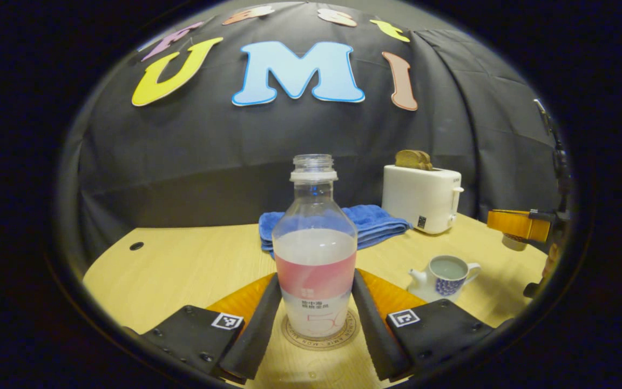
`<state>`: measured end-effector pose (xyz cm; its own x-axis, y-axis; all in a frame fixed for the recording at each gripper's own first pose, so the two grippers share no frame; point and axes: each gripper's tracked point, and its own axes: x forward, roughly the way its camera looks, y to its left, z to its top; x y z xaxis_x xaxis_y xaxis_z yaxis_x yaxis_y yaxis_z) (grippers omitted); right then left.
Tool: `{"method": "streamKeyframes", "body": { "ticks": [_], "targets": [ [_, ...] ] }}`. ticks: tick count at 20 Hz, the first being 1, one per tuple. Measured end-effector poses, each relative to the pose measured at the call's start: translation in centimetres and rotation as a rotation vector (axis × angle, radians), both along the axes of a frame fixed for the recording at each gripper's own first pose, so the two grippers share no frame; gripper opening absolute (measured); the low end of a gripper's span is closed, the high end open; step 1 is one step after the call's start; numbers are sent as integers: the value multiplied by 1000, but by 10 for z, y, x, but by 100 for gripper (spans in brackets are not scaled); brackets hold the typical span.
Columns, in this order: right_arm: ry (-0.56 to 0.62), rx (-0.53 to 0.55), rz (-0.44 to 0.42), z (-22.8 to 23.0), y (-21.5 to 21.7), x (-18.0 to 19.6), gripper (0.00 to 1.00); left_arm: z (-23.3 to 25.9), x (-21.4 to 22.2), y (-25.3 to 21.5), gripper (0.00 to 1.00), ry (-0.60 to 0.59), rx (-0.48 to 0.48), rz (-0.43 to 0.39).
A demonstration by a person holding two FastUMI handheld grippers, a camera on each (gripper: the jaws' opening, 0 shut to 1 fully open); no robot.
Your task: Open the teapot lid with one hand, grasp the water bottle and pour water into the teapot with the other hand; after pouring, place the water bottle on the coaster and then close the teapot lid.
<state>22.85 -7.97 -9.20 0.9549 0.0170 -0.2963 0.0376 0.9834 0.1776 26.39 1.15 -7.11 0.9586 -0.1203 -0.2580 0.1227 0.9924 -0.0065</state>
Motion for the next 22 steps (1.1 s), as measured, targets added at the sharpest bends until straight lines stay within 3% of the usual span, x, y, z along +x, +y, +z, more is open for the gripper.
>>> {"method": "streamKeyframes", "body": {
  "ticks": [8,14,22],
  "targets": [
    [-12,-21,7,3,2,0,13,2,-5,5,100,-3,-14,22],
    [-49,-16,51,14,21,1,13,-1,-23,12,100,21,-81,41],
    [-58,118,146,16,68,21,13,14,-55,14,100,-16,-156,40]
  ]
}}
